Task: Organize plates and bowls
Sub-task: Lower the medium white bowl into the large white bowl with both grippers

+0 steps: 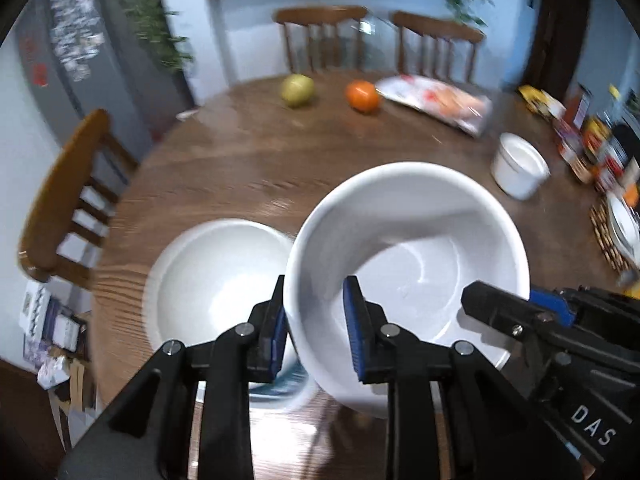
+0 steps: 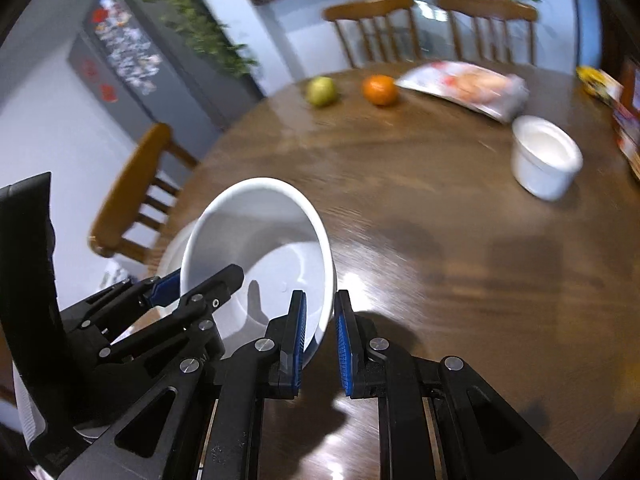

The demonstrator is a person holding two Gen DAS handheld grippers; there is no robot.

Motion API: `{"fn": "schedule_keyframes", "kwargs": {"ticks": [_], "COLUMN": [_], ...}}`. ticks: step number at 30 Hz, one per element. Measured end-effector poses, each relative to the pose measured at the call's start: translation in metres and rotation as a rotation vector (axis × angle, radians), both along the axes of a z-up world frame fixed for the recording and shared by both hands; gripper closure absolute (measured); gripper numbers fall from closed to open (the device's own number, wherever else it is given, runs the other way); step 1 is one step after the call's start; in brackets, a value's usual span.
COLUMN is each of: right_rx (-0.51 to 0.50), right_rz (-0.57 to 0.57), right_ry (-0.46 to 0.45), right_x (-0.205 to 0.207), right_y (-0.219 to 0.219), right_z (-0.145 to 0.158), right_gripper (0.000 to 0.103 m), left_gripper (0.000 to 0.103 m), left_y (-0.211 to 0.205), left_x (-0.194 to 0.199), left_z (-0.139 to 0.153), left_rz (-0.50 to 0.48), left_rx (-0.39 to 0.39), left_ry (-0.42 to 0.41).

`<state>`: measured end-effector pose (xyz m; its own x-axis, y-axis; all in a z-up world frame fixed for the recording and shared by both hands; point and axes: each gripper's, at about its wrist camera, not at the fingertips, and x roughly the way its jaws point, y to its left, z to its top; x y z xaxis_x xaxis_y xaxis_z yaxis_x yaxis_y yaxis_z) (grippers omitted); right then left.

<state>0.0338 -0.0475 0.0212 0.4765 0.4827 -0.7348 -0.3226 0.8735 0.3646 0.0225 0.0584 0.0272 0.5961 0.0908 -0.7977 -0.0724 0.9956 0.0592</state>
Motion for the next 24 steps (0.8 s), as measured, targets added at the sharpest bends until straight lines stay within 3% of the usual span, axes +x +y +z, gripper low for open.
{"fn": "schedule_keyframes", "kwargs": {"ticks": [4, 10, 18, 24], "right_rx": [0.005, -0.042, -0.163, -0.151], "right_rz": [0.112, 0.207, 0.209, 0.184], "right_ry": [-0.010, 0.062, 0.077, 0.060], "right_x": [0.014, 0.032, 0.037, 0.039], "right_y": [0.054, 0.110, 0.124, 0.119], "right_z": [0.005, -0.020, -0.040, -0.035], "right_gripper": [0.086, 0.086, 0.086, 0.086], "left_gripper": [0.075, 0.077, 0.074, 0.074], "left_y": [0.047, 0.098, 0.105, 0.110], "left_x": [0.001, 0.008, 0.012, 0.007], "left_z": [0.004, -0.027, -0.049, -0.038], "left_rz": [0.108, 0.207, 0.215, 0.228], "left_rx": [0.001, -0.037, -0.057, -0.078], "left_ry": [0.003, 0.110, 0.170, 0.116]}}
